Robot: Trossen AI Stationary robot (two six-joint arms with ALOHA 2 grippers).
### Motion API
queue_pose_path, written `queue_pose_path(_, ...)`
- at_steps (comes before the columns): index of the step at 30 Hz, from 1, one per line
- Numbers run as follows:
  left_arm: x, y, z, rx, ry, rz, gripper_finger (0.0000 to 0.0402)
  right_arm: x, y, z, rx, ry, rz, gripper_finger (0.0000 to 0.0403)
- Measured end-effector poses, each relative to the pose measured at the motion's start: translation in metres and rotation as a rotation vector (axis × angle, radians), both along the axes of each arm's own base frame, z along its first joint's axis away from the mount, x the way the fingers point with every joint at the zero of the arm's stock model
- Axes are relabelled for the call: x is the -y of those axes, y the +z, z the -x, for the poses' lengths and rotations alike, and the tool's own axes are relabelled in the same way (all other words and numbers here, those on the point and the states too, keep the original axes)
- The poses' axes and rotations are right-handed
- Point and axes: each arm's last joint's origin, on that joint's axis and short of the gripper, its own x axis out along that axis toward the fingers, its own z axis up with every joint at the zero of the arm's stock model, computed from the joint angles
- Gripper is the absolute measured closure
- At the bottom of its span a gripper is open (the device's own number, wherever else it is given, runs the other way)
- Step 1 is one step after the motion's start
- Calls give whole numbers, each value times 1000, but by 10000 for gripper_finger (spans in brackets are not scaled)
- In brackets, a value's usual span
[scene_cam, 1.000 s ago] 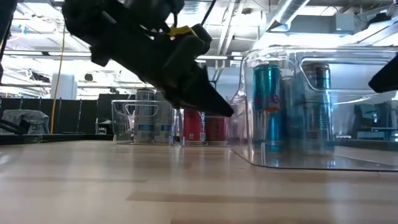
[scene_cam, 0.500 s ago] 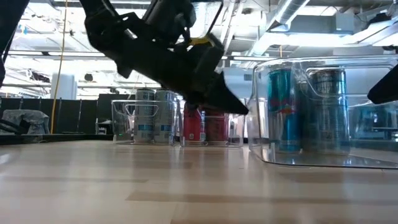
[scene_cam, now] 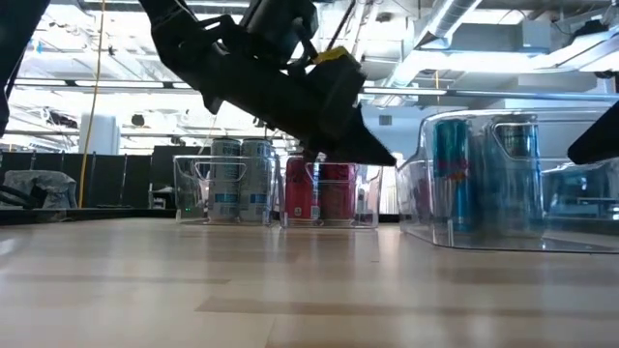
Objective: Sort soda cans
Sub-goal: Move the bottom transparent bin to the top right of the table
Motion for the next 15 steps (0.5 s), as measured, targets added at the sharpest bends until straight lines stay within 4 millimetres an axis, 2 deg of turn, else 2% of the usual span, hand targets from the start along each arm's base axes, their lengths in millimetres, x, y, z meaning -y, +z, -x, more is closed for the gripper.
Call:
queue_pose_path(3,0,4,5,-54,-10,-29,396,5,1,4,-38,-6,56,403)
queue_pose_path(15,-2,55,31,-115,-9,-116,396,28,11,12,-230,-38,290,403)
